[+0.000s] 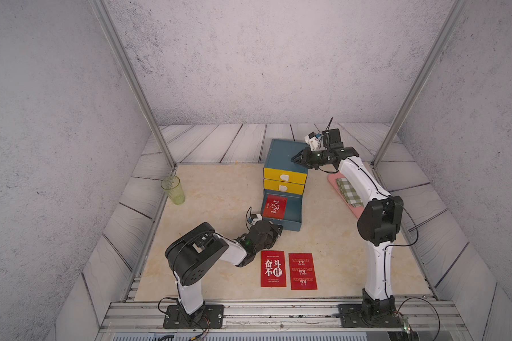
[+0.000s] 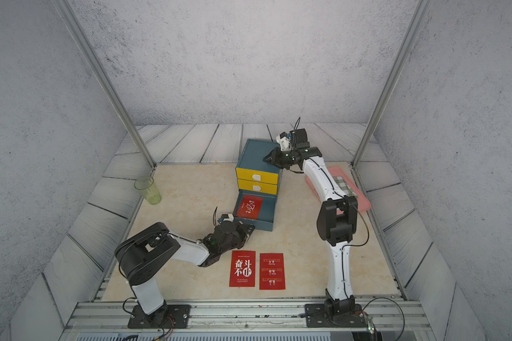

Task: Take the postcards out of the drawer
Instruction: Open the drawer in the storage box.

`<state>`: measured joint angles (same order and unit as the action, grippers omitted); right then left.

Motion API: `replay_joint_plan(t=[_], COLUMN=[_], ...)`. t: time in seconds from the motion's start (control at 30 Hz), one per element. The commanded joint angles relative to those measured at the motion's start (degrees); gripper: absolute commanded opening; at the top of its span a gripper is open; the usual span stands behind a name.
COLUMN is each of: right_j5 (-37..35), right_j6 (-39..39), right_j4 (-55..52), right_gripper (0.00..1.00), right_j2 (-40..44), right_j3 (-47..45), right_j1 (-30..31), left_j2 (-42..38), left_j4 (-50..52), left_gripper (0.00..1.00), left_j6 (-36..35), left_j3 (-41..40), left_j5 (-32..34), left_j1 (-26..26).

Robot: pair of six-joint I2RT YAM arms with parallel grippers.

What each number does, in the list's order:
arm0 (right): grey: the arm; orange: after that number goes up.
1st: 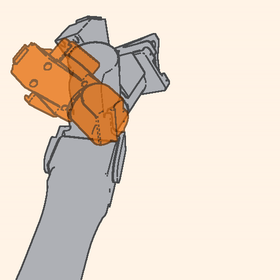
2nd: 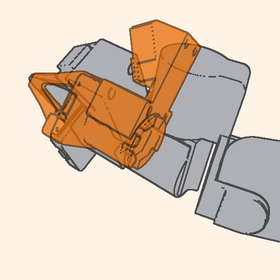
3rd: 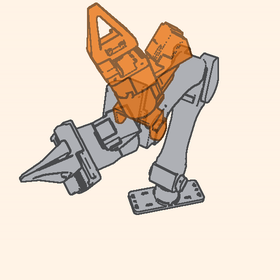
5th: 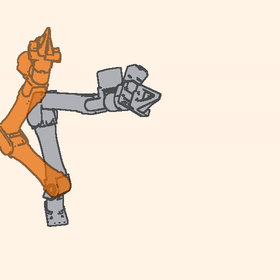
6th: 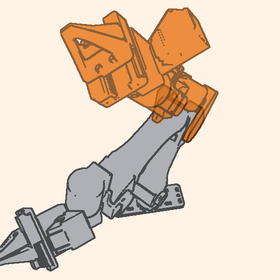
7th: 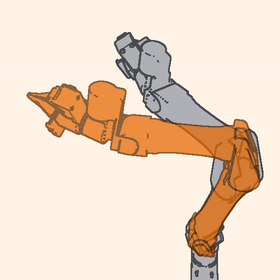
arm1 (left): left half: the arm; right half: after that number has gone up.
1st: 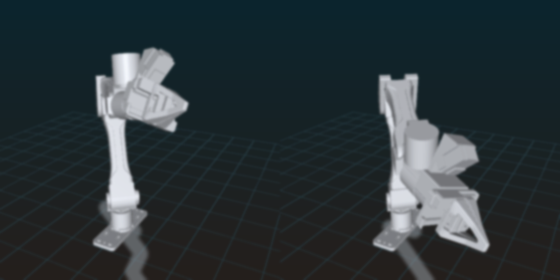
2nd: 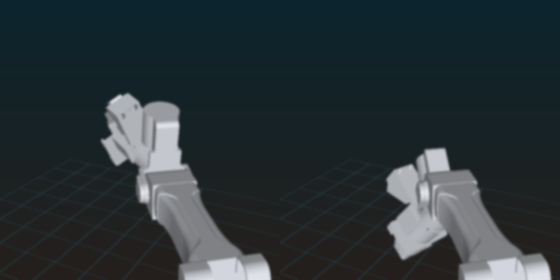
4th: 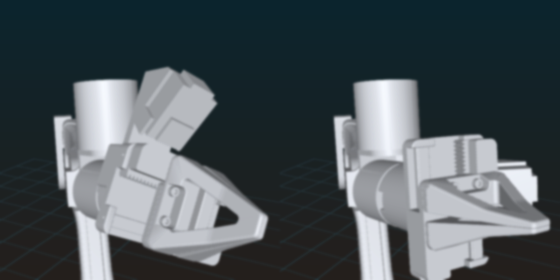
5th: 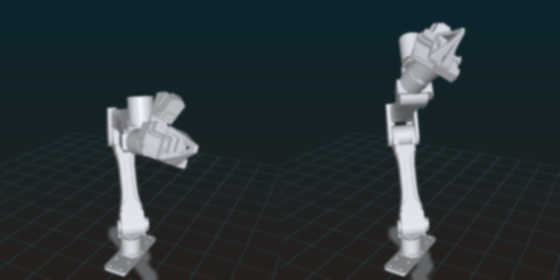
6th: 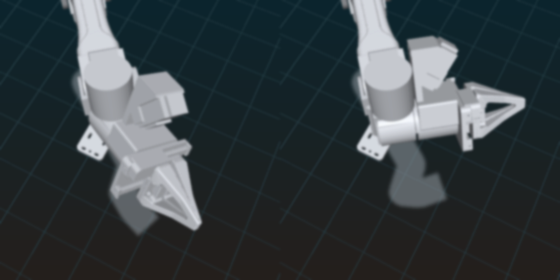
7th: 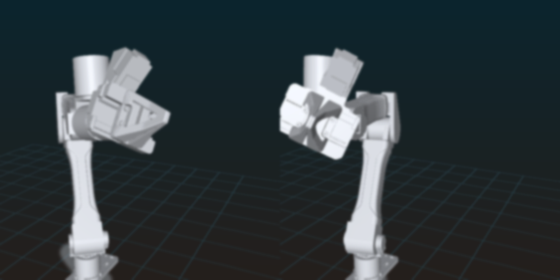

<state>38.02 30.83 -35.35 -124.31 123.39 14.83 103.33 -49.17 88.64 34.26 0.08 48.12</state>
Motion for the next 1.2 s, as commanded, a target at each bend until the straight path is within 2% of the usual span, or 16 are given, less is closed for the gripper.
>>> replay_joint_plan(t=[0.0,0.4,0.43,0.53,0.63,0.9,1.07,1.17], right_j5=[-2.2,-2.2,-2.2,-2.5,-2.8,-4.3,-6.7,-9.8], right_j6=[-1.0,-1.2,-1.2,-1.0,-0.8,-0.9,-1.6,-3.3], right_j4=[-6.2,-6.3,-6.1,-5.8,-5.5,-6.8,-8.3,-10.3], right_gripper=[0.26,0.26,0.26,0.28,0.30,0.41,0.49,0.53], right_j2=[-4.0,-3.4,-3.4,-3.2,-2.8,-0.7,2.4,6.0], right_j3=[-1.7,-2.5,-2.6,-2.9,-2.8,0.3,0.6,-0.2], right_j1=[0.4,0.4,0.4,0.4,0.4,0.4,0.4,0.4], left_j2=[-1.3,-0.9,-0.9,-1.0,-2.8,-12.6,-19.3,-26.2], left_j4=[-0.6,0.0,-0.1,-0.6,1.3,10.4,16.5,25.2], left_gripper=[0.00,0.00,0.05,0.28,0.42,0.60,0.61,0.62], left_j6=[0.2,-1.5,-1.4,-1.3,-2.1,-5.9,-8.1,-12.7], left_j3=[-1.7,-1.6,-1.7,-1.4,-1.4,-1.1,-1.4,-1.0], left_j5=[1.4,-0.8,-1.1,-2.1,-2.0,-0.3,0.3,3.0], left_j1=[-0.1,-2.1,-2.1,-2.1,-2.0,-2.0,-2.1,-2.3])
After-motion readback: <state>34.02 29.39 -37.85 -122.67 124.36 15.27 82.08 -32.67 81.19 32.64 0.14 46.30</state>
